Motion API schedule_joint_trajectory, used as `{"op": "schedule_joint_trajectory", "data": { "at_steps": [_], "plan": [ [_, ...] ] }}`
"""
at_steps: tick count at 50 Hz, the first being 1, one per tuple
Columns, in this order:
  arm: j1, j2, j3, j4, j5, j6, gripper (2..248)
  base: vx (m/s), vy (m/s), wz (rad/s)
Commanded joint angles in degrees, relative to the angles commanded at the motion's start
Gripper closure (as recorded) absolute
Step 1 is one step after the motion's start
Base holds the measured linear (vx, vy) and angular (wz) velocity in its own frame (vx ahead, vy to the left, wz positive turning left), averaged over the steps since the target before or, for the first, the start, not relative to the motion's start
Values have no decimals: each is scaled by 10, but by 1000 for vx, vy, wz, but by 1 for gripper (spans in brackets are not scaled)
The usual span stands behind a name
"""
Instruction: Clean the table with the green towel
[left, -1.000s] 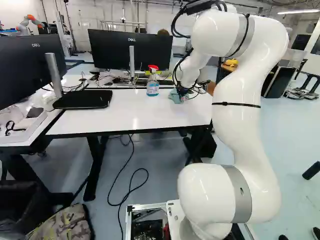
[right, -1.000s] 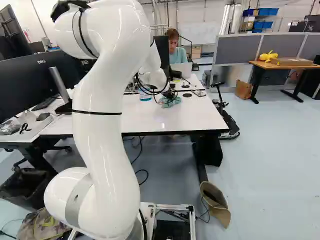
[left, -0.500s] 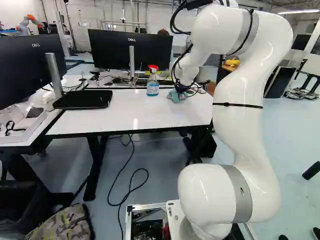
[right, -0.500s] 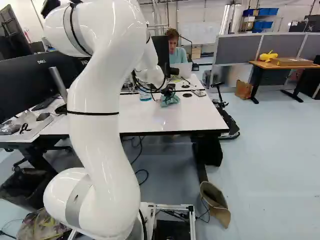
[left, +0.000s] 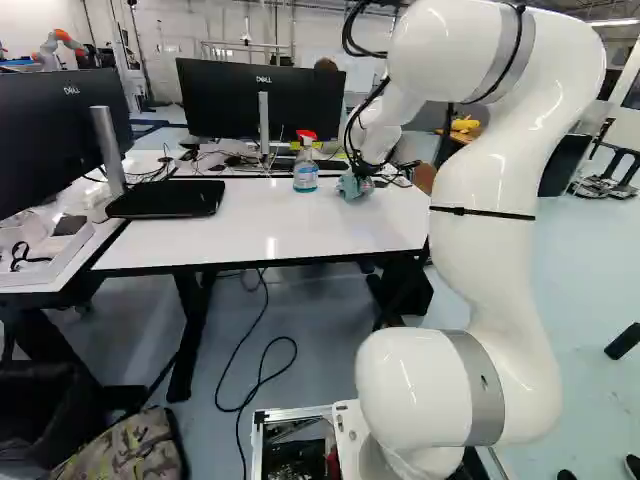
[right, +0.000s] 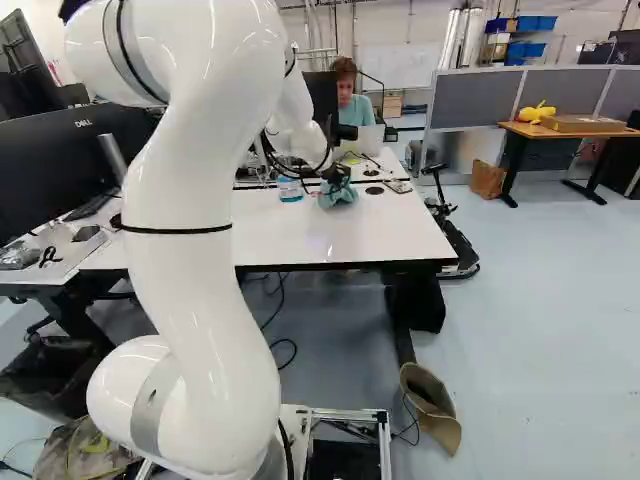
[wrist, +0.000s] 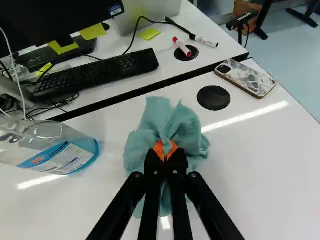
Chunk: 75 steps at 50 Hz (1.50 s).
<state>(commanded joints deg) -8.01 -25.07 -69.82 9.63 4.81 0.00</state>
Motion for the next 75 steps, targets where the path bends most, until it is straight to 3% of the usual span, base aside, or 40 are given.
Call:
{"op": "schedule_joint_trajectory", "data": {
  "at_steps": [75],
  "plan": [
    [94, 114, 135, 0, 0, 0, 224, 0, 0, 0]
  ]
}}
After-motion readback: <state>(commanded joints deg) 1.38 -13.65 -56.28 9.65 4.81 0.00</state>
